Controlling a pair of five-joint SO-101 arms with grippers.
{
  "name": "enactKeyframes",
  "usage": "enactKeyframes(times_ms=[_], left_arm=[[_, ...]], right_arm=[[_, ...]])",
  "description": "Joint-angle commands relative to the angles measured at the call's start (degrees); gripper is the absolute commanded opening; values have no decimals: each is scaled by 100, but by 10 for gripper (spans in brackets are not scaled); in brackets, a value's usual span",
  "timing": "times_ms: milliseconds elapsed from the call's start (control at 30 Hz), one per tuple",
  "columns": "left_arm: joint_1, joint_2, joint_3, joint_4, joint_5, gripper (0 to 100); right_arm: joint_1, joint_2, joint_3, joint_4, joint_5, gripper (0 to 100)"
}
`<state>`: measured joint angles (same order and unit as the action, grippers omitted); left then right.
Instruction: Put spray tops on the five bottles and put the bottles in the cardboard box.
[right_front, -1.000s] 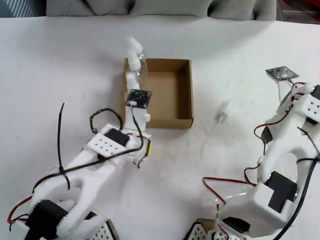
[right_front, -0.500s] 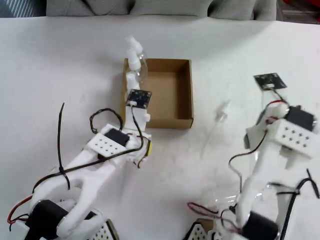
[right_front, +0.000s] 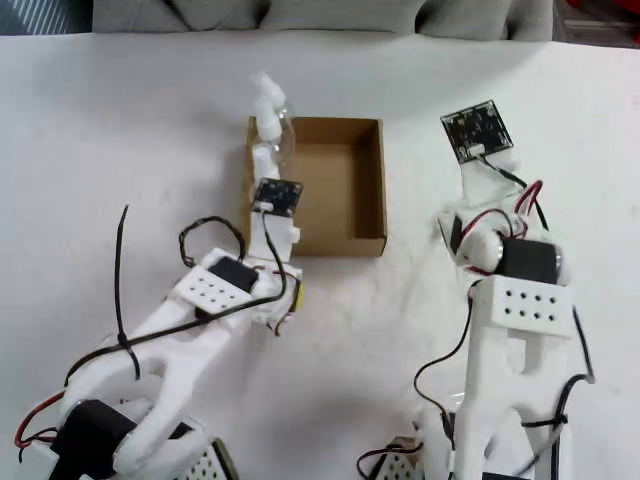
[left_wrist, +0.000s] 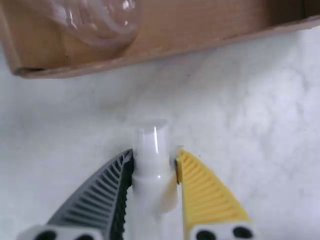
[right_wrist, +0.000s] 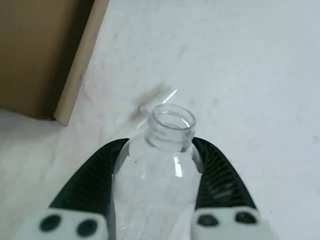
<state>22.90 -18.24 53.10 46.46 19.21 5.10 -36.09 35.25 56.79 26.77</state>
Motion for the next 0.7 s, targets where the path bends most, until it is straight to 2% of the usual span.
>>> enactKeyframes(times_ms=[0, 133, 233, 467, 667], left_arm=[[-66, -303, -18, -149, -70, 20], [-66, -312, -18, -149, -70, 20], [-66, -330, -18, -141, -70, 20], [-66, -330, -18, -141, -70, 20], [-66, -330, -18, -141, -70, 20]], right_arm=[[-75, -163, 440, -1490, -580, 15], [-75, -163, 853, -2949, -1336, 15], [-92, -163, 914, -3477, -1802, 15], [-470, -435, 1134, -3433, -1952, 15], [-945, -1886, 2171, -3442, -1943, 15]])
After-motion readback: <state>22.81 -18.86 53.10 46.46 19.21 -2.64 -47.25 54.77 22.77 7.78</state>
